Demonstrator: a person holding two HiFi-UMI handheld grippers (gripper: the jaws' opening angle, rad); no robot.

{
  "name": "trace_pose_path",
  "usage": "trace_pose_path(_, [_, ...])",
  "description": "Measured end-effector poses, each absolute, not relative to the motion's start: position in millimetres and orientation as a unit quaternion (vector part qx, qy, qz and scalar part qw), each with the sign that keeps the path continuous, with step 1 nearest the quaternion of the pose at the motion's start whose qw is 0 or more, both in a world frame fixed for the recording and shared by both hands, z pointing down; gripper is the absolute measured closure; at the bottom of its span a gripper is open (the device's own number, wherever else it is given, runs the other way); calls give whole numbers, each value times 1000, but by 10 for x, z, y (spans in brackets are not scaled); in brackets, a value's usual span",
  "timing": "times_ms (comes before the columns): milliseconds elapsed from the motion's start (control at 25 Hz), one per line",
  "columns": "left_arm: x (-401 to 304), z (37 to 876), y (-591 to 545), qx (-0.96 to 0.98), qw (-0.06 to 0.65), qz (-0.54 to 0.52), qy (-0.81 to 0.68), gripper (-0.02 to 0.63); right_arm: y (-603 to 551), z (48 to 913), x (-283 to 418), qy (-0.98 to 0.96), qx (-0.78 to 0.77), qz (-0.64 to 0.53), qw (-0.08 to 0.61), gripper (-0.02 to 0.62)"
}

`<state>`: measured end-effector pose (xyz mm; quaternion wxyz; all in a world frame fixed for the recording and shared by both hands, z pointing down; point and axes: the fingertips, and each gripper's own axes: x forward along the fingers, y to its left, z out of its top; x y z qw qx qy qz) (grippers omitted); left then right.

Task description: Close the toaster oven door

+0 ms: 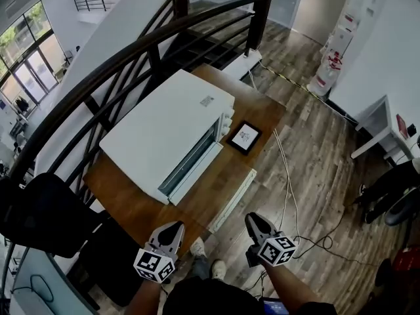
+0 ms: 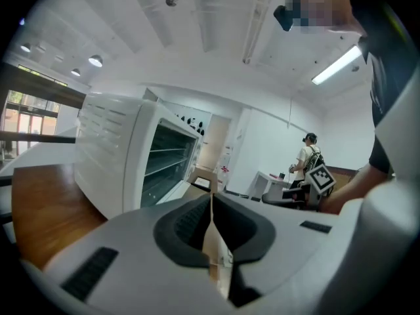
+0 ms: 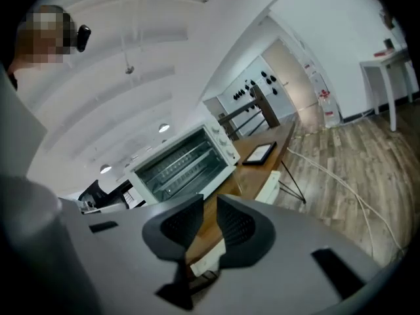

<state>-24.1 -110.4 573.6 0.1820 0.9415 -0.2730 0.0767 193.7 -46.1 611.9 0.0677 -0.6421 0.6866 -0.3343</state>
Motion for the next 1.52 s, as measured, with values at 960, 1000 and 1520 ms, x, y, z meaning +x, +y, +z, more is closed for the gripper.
trace_pose_path(960, [-336,6251,-1326,943,229,115,-213,582,-963,7600,1603,540,-630,-545,121,477])
trace_pose_path(1000, [-306,6232,-1330,944,231,111,-208,578,-951,7561,1604,537,-630,-547,125,485])
trace_pose_path(1520, [381,5939,-1121,962,238,76,-110,498,-990,6768,1578,590,-619,-504,117,522])
